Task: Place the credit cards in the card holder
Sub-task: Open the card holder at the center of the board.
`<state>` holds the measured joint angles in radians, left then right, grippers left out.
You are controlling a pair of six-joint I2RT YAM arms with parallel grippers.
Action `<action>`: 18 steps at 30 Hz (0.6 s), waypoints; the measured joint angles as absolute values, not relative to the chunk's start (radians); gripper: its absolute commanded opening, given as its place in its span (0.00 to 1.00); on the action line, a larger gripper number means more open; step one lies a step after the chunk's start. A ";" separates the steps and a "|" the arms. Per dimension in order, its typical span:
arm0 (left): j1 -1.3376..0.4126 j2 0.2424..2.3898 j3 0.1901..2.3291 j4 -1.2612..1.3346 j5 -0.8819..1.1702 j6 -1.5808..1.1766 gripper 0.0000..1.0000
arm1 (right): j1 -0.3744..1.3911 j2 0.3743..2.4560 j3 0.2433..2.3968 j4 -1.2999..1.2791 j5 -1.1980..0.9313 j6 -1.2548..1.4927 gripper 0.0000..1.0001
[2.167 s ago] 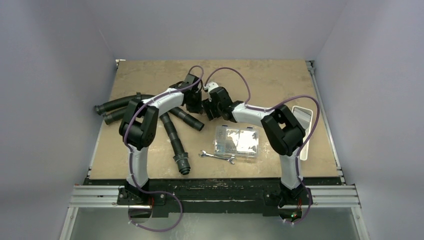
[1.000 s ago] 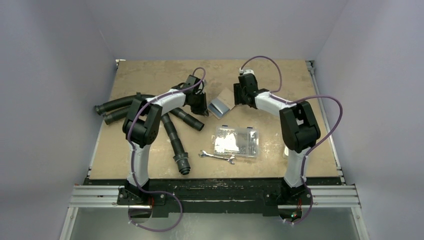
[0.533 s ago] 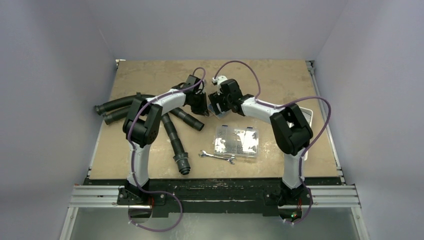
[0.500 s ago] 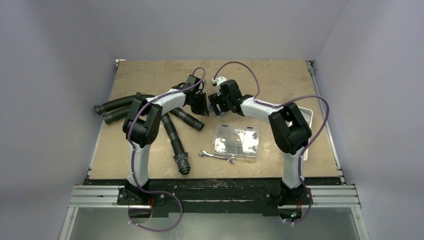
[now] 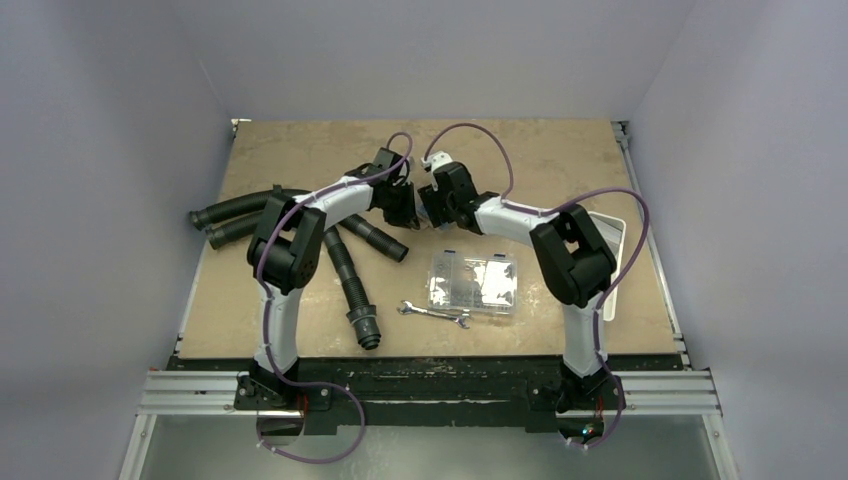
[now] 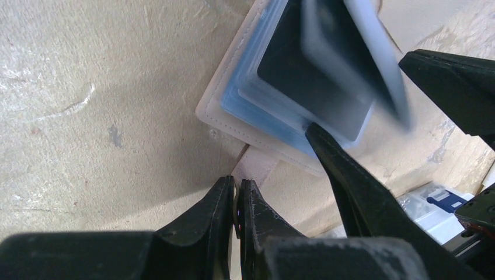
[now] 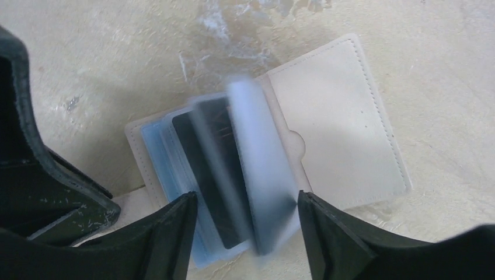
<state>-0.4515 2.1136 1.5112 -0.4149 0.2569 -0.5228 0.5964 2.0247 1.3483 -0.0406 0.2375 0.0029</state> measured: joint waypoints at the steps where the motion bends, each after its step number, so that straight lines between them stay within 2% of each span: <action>1: -0.451 2.114 1.514 -0.415 0.254 -0.523 0.00 | 0.595 2.025 1.350 -0.038 0.242 0.009 0.66; 7: -0.451 2.119 1.526 -0.414 0.240 -0.521 0.00 | 0.552 2.025 1.391 -0.034 0.235 0.090 0.69; 14: -0.451 2.128 1.534 -0.431 0.233 -0.519 0.00 | 0.398 2.052 1.504 -0.047 0.224 0.149 0.77; 18: -0.451 2.128 1.534 -0.435 0.233 -0.517 0.00 | 0.321 2.069 1.542 -0.090 0.279 0.135 0.77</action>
<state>-0.4515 2.1281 1.5345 -0.4355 0.2325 -0.5175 0.3206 2.0686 1.5421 -0.0902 0.2787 0.1349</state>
